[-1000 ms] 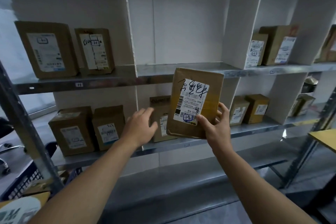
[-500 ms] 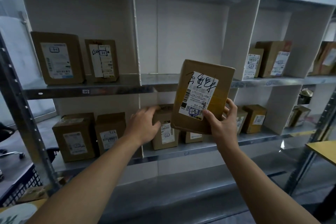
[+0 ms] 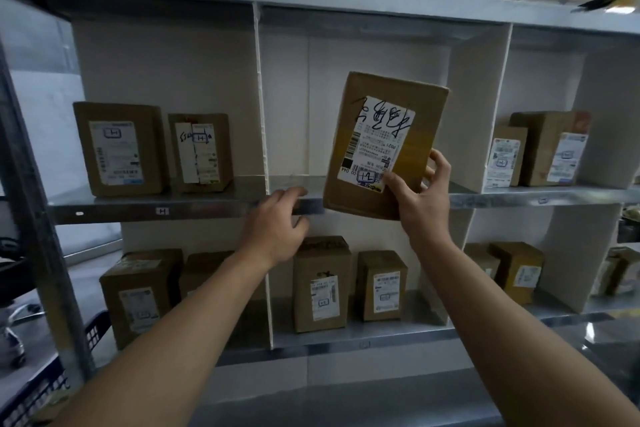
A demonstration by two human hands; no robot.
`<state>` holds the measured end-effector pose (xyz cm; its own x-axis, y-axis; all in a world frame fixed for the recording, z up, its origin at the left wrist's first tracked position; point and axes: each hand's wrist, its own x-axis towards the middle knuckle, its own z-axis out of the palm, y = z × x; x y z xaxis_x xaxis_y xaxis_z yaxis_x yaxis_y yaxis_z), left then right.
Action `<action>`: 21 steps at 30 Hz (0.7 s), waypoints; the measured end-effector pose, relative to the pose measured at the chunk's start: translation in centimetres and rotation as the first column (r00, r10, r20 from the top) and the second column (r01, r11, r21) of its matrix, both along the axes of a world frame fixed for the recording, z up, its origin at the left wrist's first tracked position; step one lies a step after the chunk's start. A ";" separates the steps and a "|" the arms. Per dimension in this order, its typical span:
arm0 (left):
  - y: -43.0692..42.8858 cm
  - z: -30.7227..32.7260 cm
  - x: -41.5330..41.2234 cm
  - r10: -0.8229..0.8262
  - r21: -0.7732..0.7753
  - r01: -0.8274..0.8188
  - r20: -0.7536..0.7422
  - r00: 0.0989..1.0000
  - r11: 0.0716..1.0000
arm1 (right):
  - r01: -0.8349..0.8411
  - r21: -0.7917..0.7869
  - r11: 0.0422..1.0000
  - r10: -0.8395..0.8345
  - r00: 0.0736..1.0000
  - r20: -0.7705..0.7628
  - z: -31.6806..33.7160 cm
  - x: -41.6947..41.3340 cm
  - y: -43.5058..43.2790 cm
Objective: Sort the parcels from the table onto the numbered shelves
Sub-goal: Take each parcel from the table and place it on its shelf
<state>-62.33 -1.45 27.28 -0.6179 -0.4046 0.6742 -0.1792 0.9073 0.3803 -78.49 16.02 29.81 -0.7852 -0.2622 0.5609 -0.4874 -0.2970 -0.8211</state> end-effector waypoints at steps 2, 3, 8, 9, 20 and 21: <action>-0.2 0.6 -0.8 0.034 -0.006 -0.034 -0.005 0.999 0.999 | -0.009 0.006 1.000 0.009 1.000 0.000 0.7 -1.8 -1.0; -0.3 0.9 -1.3 0.053 -0.017 -0.053 -0.004 0.999 0.998 | -0.015 0.008 1.000 0.015 1.000 0.004 0.9 -2.8 -1.5; -1.0 1.4 -3.2 0.126 -0.021 -0.126 -0.020 0.992 0.992 | -0.037 0.037 0.999 0.037 0.999 0.001 1.7 -7.2 -4.1; -1.2 1.4 -3.5 0.138 -0.016 -0.138 -0.021 0.990 0.990 | -0.040 0.039 0.998 0.040 0.999 0.001 1.8 -7.9 -4.5; -2.8 0.5 -6.3 0.239 -0.028 -0.240 -0.048 0.970 0.970 | -0.176 0.216 0.960 0.182 0.983 -0.008 1.1 -14.4 -7.4; -2.9 0.4 -6.6 0.245 -0.028 -0.246 -0.053 0.968 0.969 | -0.176 0.228 0.958 0.184 0.983 -0.013 1.3 -14.8 -7.7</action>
<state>-68.88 -4.34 27.67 -0.4682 -0.5161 0.7172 -0.3799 0.8504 0.3640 -93.33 8.32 31.06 -0.6951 -0.5200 0.4965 -0.4711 -0.1923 -0.8609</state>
